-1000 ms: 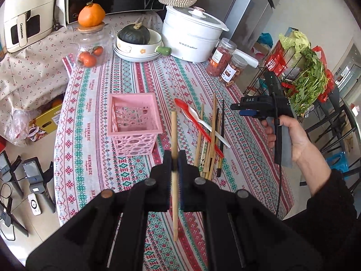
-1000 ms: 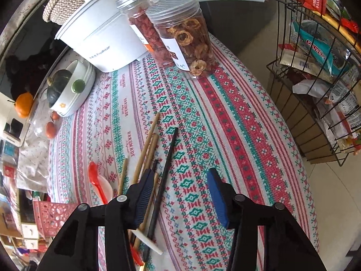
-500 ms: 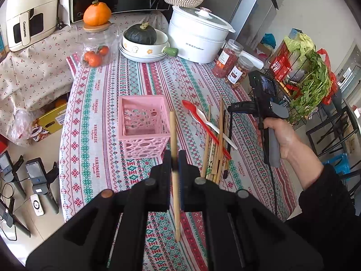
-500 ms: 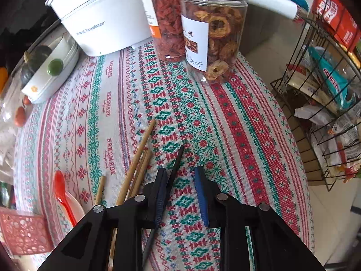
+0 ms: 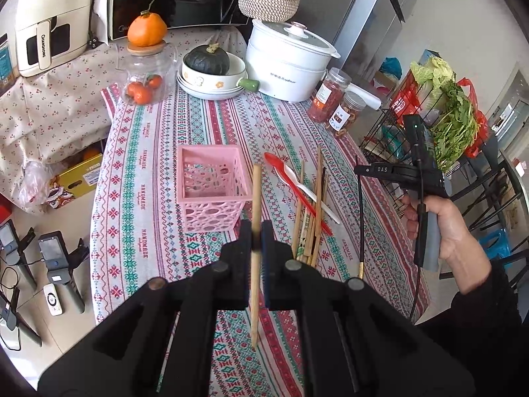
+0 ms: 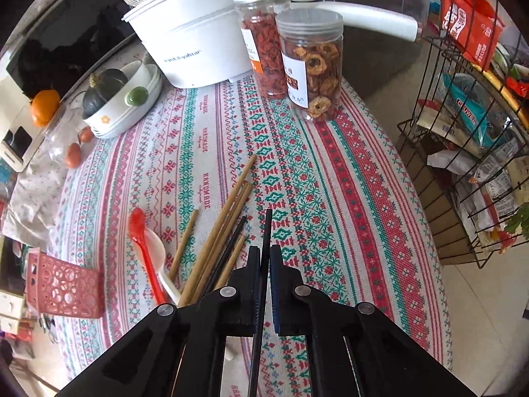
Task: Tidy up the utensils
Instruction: 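Place wooden chopstick in pink basket with left tool while right tool drops black chopstick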
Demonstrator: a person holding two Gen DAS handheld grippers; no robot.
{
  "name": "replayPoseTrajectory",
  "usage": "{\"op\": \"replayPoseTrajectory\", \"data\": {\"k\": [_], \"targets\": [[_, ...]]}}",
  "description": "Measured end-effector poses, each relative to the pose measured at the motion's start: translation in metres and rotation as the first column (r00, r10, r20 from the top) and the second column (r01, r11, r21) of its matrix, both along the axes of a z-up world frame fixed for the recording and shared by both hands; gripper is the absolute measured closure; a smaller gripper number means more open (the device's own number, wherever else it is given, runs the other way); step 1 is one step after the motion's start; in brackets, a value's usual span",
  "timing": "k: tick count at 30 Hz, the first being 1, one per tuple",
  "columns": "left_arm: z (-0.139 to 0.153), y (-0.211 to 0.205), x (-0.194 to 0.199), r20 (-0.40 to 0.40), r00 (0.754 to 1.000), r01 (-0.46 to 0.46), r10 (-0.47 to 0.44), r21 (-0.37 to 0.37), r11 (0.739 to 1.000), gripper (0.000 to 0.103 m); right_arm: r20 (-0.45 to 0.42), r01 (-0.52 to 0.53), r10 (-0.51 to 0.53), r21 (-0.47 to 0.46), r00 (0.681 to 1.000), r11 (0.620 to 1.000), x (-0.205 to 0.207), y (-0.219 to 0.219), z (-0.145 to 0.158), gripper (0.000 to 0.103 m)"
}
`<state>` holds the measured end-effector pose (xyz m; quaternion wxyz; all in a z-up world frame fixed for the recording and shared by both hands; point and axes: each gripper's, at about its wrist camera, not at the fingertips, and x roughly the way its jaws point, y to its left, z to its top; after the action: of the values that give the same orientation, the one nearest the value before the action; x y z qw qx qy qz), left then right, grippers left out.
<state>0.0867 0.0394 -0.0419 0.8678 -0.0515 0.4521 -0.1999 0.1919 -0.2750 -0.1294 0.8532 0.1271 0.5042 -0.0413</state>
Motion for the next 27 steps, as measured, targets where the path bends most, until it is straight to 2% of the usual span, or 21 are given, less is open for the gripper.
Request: {"op": "replayPoseTrajectory", "data": {"k": [3, 8, 14, 19, 23, 27], "targets": [[0.009, -0.001, -0.007, 0.05, 0.999, -0.001, 0.0, 0.02, 1.0, 0.097, 0.074, -0.031, 0.031, -0.009, 0.997, 0.999, -0.024, 0.015, 0.031, 0.098], [0.023, 0.001, -0.015, 0.107, 0.994, -0.004, 0.003, 0.009, 1.0, 0.097, 0.187, -0.09, 0.093, -0.025, 0.978, 0.996, -0.064, 0.033, 0.068, 0.098], [0.046, 0.008, -0.026, 0.222, 0.974, -0.029, 0.041, -0.059, 0.998, 0.097, 0.316, -0.154, 0.162, -0.052, 0.935, 0.987, -0.104, 0.056, 0.11, 0.098], [0.07, 0.016, -0.033, 0.351, 0.93, -0.068, 0.109, -0.125, 0.99, 0.097, 0.414, -0.196, 0.217, -0.092, 0.884, 0.976, -0.122, 0.081, 0.142, 0.098], [0.085, 0.024, -0.03, 0.451, 0.874, -0.122, 0.183, -0.162, 0.979, 0.097, 0.48, -0.232, 0.265, -0.129, 0.836, 0.964, -0.126, 0.102, 0.17, 0.098], [0.09, 0.034, -0.022, 0.494, 0.831, -0.181, 0.255, -0.195, 0.964, 0.097, 0.518, -0.266, 0.289, -0.119, 0.805, 0.957, -0.12, 0.117, 0.192, 0.098]]}}
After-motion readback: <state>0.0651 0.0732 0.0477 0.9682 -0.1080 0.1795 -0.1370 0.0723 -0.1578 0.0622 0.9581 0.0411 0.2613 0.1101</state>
